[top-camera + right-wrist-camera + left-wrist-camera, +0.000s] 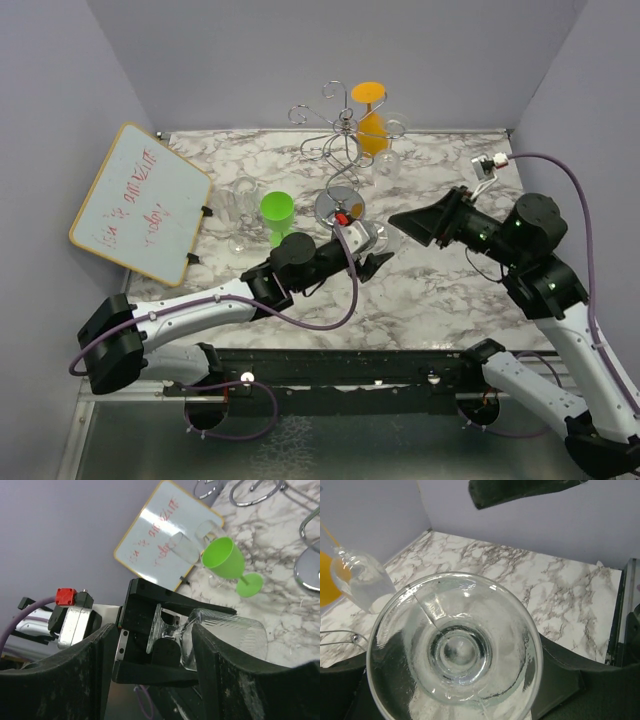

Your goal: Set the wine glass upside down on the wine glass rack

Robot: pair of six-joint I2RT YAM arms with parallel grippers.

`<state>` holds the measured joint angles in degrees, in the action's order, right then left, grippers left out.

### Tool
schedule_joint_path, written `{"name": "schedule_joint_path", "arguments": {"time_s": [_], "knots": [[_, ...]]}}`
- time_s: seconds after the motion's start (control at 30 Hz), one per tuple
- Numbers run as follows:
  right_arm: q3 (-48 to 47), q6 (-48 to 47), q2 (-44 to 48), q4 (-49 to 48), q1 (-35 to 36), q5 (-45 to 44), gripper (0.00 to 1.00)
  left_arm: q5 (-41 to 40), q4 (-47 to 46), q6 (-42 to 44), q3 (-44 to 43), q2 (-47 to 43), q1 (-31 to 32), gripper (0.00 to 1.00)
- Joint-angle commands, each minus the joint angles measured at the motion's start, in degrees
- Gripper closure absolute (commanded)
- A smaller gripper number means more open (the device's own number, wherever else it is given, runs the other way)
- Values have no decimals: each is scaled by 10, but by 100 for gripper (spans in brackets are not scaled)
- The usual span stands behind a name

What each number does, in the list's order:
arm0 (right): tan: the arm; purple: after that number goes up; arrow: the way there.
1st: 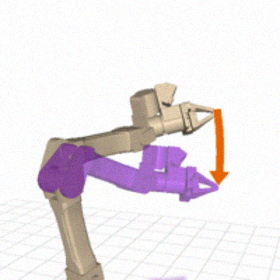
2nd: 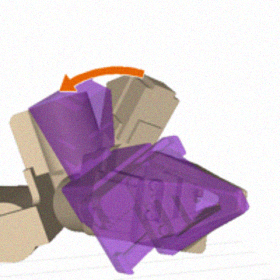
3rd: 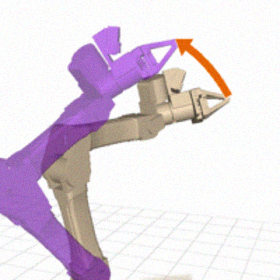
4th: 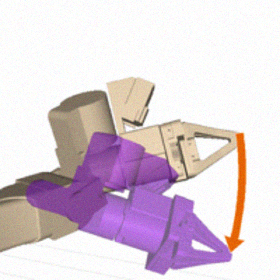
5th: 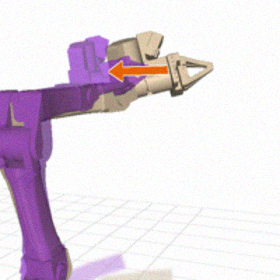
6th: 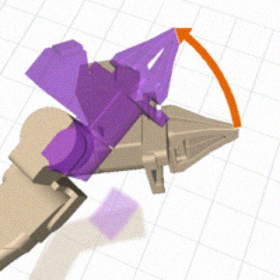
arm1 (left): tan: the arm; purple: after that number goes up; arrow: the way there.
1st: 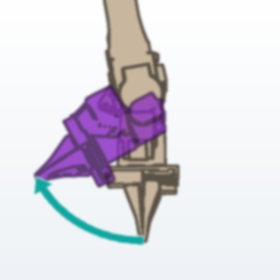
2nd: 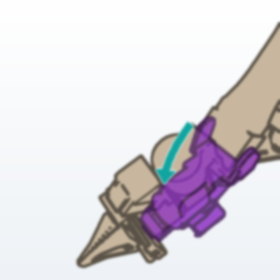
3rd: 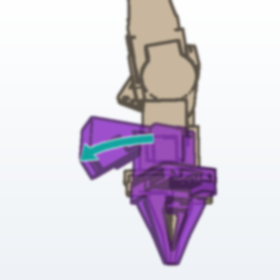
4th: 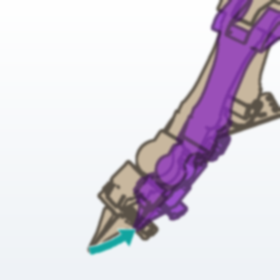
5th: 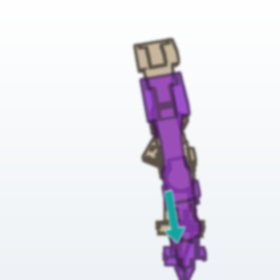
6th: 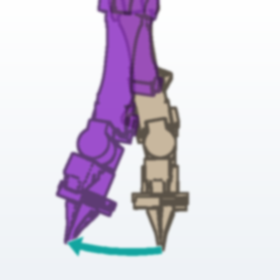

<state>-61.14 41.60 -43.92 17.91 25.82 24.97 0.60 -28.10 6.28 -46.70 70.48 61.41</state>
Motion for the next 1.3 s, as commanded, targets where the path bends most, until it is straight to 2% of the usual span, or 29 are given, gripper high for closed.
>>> {"name": "schedule_joint_path", "arguments": {"time_s": [0.0,0.1,0.27,0.37,0.6,0.77,1.03,1.27], "knots": [[-11,12,-35,35,3,90,36,5,-30,43,-20,21,1,88],[-2,15,-47,37,3,109,37,7,-29,58,-32,39,1,89],[12,26,-61,30,3,136,46,11,-24,77,-46,63,1,89],[6,14,-73,64,3,122,51,12,-22,82,-49,68,1,89],[10,-8,-85,105,3,77,52,17,-21,81,-47,70,1,90],[16,-5,-81,99,3,60,53,14,-22,82,-45,70,1,90],[38,16,-50,58,3,21,62,16,-22,79,-36,62,1,91],[61,33,-67,11,3,94,61,25,-22,80,-40,62,1,91]]}}
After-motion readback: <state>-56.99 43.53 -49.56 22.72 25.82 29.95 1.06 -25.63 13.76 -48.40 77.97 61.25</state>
